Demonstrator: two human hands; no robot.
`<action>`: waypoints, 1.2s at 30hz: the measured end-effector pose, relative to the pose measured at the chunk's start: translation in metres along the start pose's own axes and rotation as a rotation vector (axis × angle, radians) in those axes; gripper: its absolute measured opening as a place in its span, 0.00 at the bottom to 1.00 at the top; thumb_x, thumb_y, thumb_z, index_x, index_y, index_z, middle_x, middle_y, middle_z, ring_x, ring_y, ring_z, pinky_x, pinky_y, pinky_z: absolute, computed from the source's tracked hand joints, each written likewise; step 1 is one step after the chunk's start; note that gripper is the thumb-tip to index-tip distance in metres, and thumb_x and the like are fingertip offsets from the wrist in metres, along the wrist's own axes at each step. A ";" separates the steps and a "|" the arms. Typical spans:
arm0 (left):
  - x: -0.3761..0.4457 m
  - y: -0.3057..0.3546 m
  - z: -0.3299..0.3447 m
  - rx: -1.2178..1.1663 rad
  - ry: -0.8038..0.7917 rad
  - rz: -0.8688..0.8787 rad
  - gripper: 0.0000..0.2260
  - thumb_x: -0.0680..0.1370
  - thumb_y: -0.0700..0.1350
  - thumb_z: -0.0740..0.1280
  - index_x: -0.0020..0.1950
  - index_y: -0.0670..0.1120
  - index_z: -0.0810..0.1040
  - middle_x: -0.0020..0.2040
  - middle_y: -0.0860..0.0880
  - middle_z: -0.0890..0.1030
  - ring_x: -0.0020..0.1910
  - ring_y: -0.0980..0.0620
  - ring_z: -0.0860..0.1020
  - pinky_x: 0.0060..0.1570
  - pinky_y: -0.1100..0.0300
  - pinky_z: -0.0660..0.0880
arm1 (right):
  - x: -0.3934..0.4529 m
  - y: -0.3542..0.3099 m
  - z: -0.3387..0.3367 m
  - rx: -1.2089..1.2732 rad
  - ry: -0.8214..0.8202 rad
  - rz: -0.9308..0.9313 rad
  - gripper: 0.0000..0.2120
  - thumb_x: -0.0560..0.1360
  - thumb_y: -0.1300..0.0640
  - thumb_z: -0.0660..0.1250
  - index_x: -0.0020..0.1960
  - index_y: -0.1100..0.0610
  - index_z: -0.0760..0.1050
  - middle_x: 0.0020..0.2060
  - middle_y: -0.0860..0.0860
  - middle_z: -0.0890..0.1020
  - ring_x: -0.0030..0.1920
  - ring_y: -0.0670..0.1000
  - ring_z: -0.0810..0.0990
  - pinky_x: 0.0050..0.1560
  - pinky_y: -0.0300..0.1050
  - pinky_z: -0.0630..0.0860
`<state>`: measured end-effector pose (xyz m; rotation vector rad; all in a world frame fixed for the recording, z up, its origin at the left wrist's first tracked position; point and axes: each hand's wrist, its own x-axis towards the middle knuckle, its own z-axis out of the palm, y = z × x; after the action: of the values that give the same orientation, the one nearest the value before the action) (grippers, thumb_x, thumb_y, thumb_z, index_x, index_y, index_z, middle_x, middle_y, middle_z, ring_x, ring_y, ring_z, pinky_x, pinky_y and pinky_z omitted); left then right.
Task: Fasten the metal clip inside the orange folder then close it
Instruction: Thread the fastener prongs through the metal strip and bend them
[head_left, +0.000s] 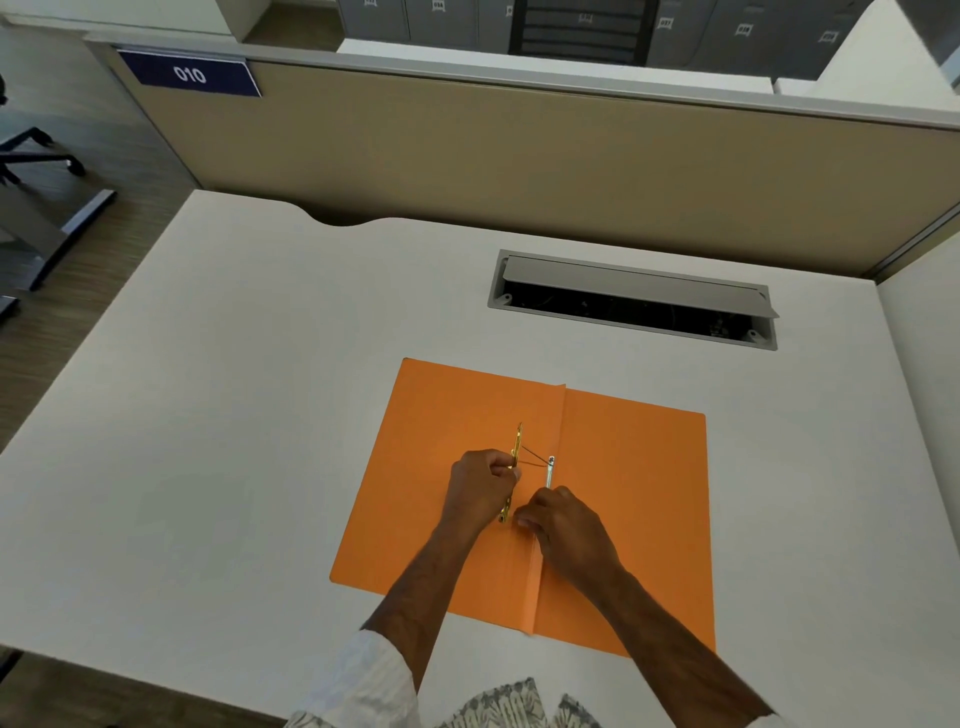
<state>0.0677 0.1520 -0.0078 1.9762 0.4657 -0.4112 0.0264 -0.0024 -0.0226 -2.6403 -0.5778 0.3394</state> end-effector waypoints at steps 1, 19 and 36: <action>0.000 -0.001 0.000 0.001 -0.002 0.002 0.10 0.74 0.44 0.72 0.54 0.44 0.84 0.45 0.45 0.85 0.39 0.52 0.82 0.43 0.58 0.81 | 0.000 0.000 0.000 0.018 0.009 0.014 0.10 0.80 0.59 0.63 0.56 0.52 0.82 0.50 0.51 0.82 0.50 0.53 0.76 0.43 0.48 0.75; -0.006 -0.003 0.006 -0.001 -0.007 0.000 0.10 0.74 0.43 0.73 0.54 0.44 0.84 0.45 0.46 0.86 0.41 0.55 0.82 0.42 0.66 0.77 | 0.000 0.005 0.012 0.141 0.079 0.078 0.08 0.80 0.55 0.64 0.55 0.51 0.81 0.46 0.48 0.82 0.48 0.50 0.76 0.40 0.46 0.76; -0.019 0.005 0.030 -0.014 -0.007 0.007 0.07 0.71 0.43 0.75 0.49 0.44 0.85 0.37 0.52 0.82 0.34 0.60 0.80 0.36 0.69 0.77 | -0.019 0.036 0.021 0.260 0.137 0.259 0.28 0.77 0.52 0.68 0.74 0.49 0.62 0.64 0.49 0.72 0.62 0.49 0.72 0.56 0.38 0.71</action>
<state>0.0510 0.1203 -0.0074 1.9615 0.4562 -0.4090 0.0155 -0.0330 -0.0542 -2.4608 -0.1348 0.2843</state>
